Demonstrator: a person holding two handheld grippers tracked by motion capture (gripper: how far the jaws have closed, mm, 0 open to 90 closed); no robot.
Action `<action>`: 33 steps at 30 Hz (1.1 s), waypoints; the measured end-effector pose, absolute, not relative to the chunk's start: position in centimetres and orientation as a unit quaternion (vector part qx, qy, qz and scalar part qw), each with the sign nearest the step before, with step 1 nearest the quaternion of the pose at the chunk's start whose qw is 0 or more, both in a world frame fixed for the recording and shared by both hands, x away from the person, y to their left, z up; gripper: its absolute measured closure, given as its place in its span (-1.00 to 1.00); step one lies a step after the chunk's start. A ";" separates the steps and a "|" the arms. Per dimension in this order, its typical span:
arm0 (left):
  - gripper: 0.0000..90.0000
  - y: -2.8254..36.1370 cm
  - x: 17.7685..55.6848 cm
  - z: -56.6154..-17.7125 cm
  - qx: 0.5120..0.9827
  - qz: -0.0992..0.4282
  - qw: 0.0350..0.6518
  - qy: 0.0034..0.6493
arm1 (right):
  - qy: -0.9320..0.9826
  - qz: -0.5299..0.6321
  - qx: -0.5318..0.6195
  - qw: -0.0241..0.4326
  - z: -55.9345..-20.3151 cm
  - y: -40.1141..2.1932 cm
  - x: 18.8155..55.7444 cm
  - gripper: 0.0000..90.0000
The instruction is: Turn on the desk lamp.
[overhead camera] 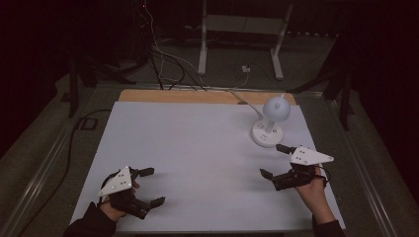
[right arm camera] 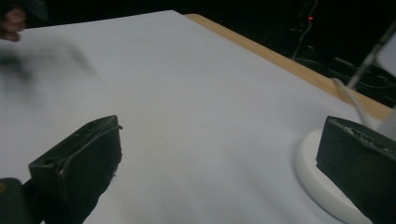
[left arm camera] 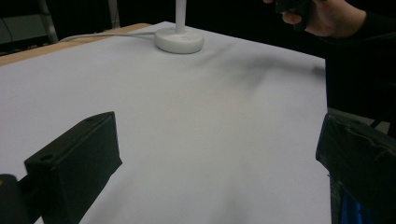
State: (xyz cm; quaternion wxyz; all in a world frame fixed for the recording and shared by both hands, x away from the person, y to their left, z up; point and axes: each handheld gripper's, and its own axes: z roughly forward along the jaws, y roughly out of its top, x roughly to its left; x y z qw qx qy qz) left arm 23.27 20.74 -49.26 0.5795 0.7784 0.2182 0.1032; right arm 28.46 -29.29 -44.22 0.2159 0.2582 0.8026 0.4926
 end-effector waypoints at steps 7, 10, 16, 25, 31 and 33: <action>-0.99 20.7 23.3 -49.3 0.777 0.104 0.581 0.220 | 0.790 0.492 0.274 0.244 -43.8 -30.2 29.4 -1.00; -0.99 20.7 23.3 -49.3 0.778 0.104 0.579 0.220 | 0.783 0.493 0.284 0.251 -43.5 -30.7 29.8 -1.00; -0.99 20.7 23.3 -49.3 0.779 0.105 0.578 0.220 | 0.774 0.501 0.301 0.246 -43.3 -31.6 30.8 -1.00; -0.99 20.7 23.3 -49.3 0.778 0.104 0.578 0.220 | 0.766 0.487 0.326 0.266 -43.5 -32.1 32.5 -1.00; -0.99 20.7 23.3 -49.3 0.779 0.104 0.578 0.220 | 0.751 0.487 0.351 0.274 -43.5 -33.1 33.8 -1.00; -0.99 20.7 23.3 -49.3 0.779 0.105 0.578 0.220 | 0.746 0.486 0.361 0.275 -43.6 -33.4 34.3 -1.00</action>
